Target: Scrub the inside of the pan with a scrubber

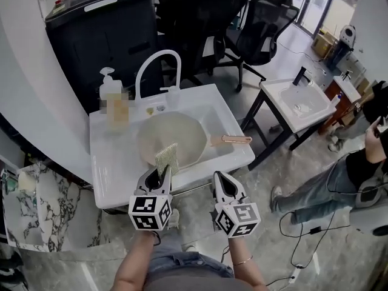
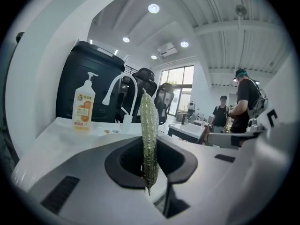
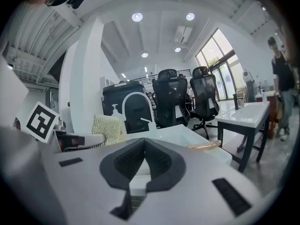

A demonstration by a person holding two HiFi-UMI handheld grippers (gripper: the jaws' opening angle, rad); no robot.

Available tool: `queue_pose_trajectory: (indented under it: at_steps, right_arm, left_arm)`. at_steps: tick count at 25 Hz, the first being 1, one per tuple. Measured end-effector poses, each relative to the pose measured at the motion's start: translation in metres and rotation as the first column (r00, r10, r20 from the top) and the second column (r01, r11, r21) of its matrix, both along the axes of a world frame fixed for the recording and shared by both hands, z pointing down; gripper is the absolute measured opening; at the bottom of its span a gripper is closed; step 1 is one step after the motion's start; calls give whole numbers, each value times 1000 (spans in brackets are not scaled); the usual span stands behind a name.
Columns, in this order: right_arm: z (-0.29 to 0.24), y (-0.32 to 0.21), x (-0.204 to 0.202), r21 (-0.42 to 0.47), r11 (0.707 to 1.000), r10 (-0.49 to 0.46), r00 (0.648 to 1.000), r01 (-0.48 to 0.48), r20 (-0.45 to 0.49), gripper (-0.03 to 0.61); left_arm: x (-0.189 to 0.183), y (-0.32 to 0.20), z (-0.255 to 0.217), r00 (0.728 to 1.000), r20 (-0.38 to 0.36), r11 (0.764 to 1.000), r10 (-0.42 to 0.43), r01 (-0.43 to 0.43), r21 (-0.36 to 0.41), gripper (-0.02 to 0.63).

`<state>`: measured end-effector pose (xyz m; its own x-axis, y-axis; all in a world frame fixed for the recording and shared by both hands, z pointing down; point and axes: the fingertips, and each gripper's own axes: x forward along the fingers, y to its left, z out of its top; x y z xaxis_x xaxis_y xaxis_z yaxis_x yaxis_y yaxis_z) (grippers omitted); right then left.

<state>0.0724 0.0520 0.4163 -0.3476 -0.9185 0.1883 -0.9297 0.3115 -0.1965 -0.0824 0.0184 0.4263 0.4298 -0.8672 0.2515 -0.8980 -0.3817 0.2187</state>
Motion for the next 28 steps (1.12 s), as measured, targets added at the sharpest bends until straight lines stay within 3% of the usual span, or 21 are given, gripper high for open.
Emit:
queue_pose_trajectory:
  at_steps: [14,28]
  right_arm:
    - [6,-123,-19,-46,997,62,997,-64,-44,11]
    - [27,-150,-10,-114,981,147,985,-156,-87,11]
  left_arm:
    - [-23,-116,15,998,-14,997,61,-61,-45,67]
    - [-9,-170,49,983,-23,966,182,-184,-181,67]
